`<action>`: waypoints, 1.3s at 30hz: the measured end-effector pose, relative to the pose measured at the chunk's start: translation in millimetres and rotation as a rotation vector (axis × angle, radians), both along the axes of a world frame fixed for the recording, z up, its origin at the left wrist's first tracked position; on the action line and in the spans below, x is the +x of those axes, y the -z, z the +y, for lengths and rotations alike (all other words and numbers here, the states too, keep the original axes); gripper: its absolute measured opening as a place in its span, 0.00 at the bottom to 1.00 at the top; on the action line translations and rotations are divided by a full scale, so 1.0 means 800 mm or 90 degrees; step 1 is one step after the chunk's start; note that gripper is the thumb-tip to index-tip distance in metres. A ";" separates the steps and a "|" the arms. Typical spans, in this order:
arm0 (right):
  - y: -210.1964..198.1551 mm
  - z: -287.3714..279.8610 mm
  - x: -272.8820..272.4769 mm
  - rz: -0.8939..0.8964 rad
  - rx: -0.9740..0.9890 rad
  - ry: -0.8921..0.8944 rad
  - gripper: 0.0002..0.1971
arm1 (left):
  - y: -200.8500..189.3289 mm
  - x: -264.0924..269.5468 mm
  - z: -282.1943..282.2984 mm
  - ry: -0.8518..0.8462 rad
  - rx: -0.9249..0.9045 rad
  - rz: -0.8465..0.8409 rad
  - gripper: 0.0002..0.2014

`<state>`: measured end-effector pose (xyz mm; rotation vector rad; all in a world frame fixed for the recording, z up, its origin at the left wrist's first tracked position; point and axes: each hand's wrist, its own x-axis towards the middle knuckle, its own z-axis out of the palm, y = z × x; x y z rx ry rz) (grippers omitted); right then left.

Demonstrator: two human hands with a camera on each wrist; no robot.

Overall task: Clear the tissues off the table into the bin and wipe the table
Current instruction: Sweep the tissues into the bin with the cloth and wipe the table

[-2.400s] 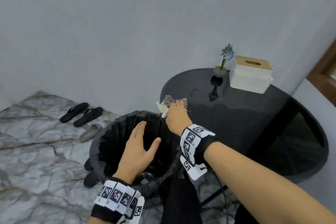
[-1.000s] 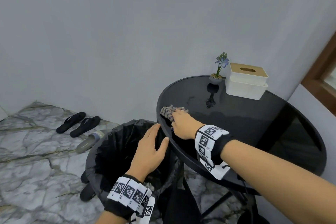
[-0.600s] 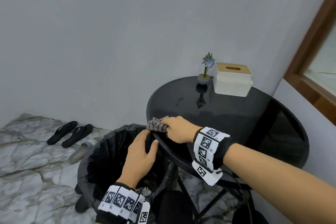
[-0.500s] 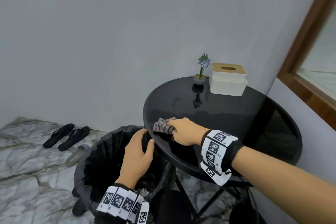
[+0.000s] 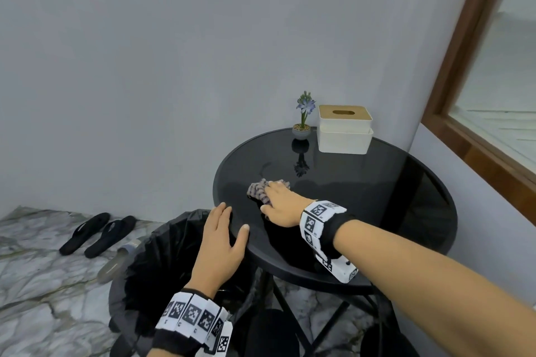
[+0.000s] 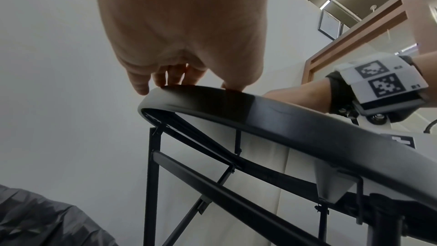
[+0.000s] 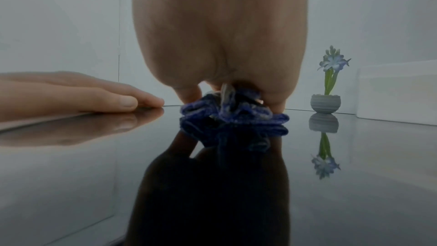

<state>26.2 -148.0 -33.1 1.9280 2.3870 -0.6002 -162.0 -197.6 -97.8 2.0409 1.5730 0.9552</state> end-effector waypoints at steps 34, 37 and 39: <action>0.010 -0.137 0.003 0.017 0.036 -0.115 0.28 | 0.007 -0.023 -0.002 0.072 -0.038 -0.058 0.31; 0.014 -0.161 0.020 0.031 0.077 -0.090 0.28 | 0.005 -0.022 -0.003 0.062 -0.041 -0.056 0.30; 0.015 -0.178 0.032 0.030 0.121 -0.055 0.28 | 0.002 -0.021 -0.004 0.055 -0.040 -0.060 0.28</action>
